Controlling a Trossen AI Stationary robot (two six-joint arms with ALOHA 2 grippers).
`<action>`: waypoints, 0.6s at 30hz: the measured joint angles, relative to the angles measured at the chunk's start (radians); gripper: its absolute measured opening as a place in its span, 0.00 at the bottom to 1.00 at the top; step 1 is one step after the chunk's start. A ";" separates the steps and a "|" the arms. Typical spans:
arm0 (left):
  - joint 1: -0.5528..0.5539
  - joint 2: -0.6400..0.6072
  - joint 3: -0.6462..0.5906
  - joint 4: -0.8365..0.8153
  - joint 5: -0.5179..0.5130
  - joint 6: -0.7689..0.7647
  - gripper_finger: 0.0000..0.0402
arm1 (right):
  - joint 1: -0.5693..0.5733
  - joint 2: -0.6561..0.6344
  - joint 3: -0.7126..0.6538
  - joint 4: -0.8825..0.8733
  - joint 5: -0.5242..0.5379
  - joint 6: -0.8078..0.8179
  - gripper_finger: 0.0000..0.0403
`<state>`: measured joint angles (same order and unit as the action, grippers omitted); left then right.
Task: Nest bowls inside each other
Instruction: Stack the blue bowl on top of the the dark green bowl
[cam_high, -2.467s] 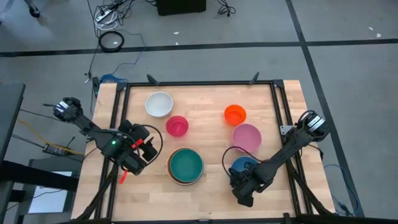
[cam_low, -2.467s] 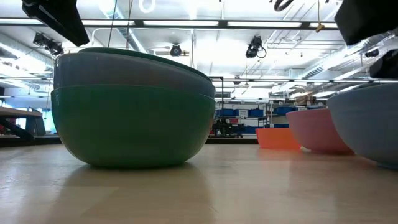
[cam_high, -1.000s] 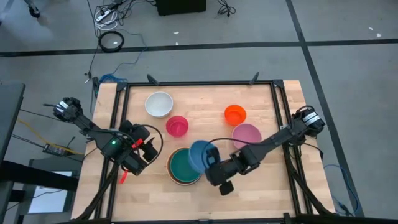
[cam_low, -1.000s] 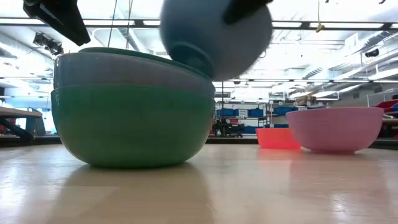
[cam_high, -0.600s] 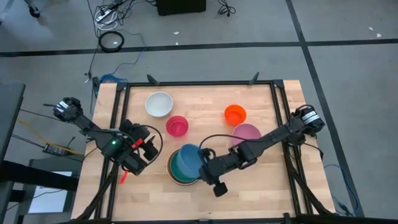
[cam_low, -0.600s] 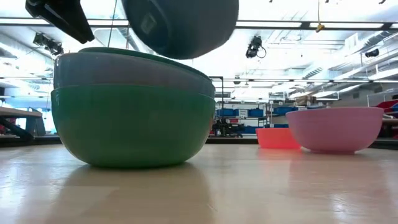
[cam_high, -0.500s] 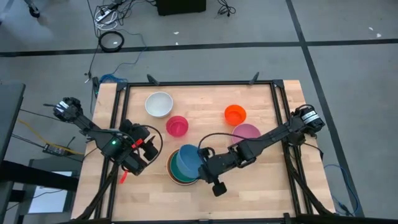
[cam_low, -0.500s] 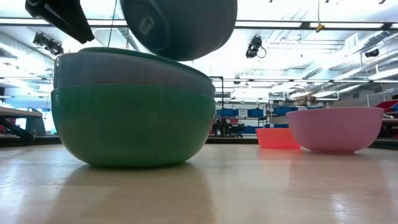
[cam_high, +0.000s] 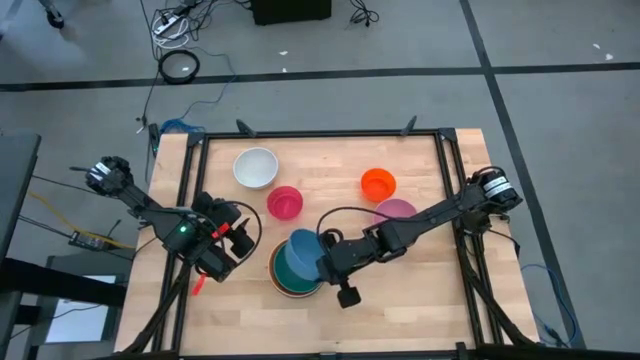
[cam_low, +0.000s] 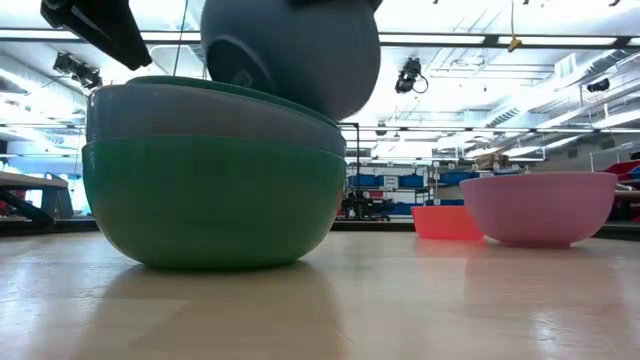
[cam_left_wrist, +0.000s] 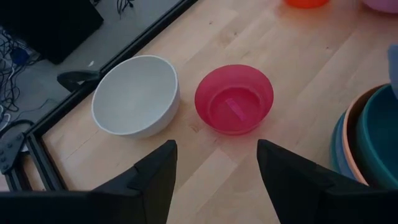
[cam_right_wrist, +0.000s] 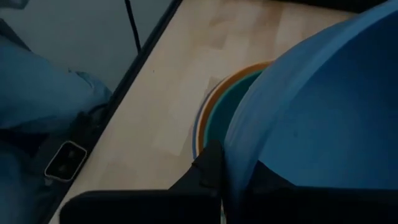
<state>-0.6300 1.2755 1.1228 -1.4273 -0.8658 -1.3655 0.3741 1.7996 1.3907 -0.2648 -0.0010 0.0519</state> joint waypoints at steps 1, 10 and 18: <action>0.000 0.000 0.000 0.000 0.000 0.000 0.57 | 0.000 0.000 -0.001 -0.002 -0.001 0.000 0.00; 0.000 0.000 0.000 0.000 0.000 0.000 0.57 | 0.001 0.000 0.000 0.004 -0.003 0.015 0.12; 0.000 0.000 0.000 -0.004 0.000 0.000 0.57 | -0.003 0.000 0.000 0.002 -0.002 0.038 0.22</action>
<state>-0.6300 1.2755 1.1228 -1.4315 -0.8659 -1.3659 0.3710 1.7992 1.3907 -0.2626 -0.0032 0.0903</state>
